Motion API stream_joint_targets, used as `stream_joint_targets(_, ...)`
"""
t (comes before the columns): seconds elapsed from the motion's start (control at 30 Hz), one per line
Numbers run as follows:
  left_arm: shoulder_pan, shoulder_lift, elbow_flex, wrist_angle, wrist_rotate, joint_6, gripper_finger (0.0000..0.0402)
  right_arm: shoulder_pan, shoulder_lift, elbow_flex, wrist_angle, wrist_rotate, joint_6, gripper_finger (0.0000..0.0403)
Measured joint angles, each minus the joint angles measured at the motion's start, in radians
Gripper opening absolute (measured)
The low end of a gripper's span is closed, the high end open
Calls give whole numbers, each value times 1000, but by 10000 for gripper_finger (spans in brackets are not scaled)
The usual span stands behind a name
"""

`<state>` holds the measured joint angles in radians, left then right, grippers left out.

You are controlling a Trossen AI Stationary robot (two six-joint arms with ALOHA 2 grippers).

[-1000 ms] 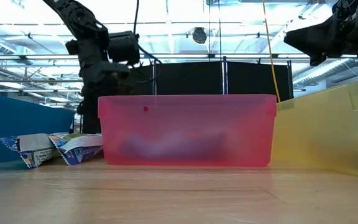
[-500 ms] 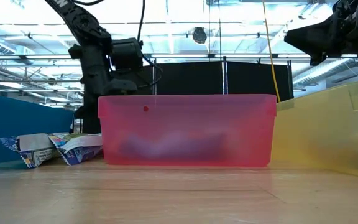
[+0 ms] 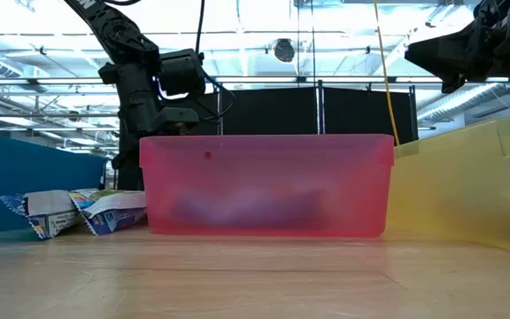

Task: Pick and place Granola Bars by type
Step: Put the blue granola bar into the blue bin

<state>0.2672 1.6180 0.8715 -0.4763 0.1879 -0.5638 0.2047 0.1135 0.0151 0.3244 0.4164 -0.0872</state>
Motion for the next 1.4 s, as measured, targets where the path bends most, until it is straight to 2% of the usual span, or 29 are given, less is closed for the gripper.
stream_joint_targets(0.1,0,0,0,0,14,17,119,0,0,0,0,0,0,91)
stream_joint_targets(0.2,1,0,0,0,22,47,41,0,0,0,0,0,0,91)
stream_joint_targets(0.27,4,0,0,-2,21,62,13,0,0,0,0,0,0,91)
stream_joint_targets(0.47,6,-1,0,-11,-33,98,4,0,0,0,0,0,0,91)
stream_joint_targets(0.7,3,-77,0,-52,-54,141,2,0,0,0,0,0,0,91)
stream_joint_targets(0.9,-2,-249,0,-197,-64,143,2,0,0,0,-1,0,0,91)
stream_joint_targets(1.03,-18,-407,0,-220,-84,123,1,0,0,0,-1,0,0,91)
stream_joint_targets(1.2,-72,-575,0,-249,-80,69,1,0,0,0,0,0,0,91)
stream_joint_targets(1.4,-161,-700,0,-353,-30,-48,1,0,0,0,0,0,0,91)
